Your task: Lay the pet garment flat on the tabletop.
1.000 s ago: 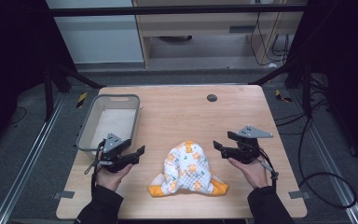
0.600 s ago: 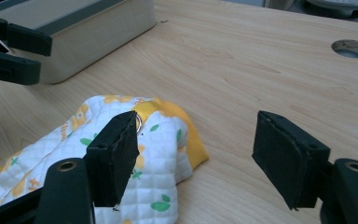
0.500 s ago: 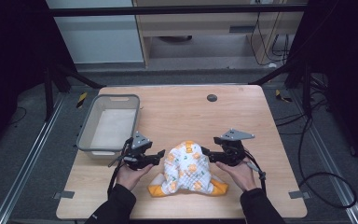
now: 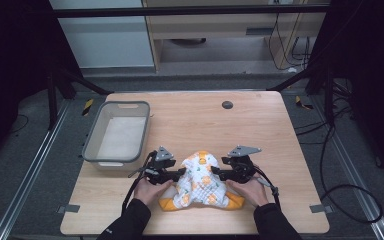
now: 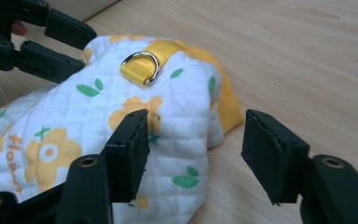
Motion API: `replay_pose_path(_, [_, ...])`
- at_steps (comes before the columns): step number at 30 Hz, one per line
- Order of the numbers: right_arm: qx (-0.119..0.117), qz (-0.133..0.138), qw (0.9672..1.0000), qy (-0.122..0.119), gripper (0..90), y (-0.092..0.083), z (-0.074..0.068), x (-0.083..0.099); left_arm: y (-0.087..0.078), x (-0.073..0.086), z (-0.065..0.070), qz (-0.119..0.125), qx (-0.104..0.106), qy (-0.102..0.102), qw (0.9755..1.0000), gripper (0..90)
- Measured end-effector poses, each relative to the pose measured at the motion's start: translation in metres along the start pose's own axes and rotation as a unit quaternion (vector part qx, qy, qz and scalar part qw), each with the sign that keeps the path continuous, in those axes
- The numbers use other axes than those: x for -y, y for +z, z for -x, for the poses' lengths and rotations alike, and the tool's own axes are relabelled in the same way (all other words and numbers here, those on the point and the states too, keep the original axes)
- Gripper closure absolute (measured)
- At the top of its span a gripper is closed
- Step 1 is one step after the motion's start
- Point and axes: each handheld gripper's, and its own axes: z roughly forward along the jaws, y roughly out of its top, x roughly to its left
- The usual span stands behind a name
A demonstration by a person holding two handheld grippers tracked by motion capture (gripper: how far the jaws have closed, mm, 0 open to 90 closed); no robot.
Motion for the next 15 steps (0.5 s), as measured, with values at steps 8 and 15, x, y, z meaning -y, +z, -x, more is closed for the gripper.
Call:
replay_pose_path(8, [-0.032,-0.020,0.9993,0.003,59.6,0.0064,-0.0016,0.0043,0.0109,0.0055,0.0048,-0.009,0.032,-0.010,0.9994,66.5])
replay_pose_path(15, [-0.031,-0.033,0.9990,-0.005,76.1,0.0085,-0.0048,0.0049,0.0113,0.0072,0.0052,-0.013,0.039,-0.012,0.9991,85.6])
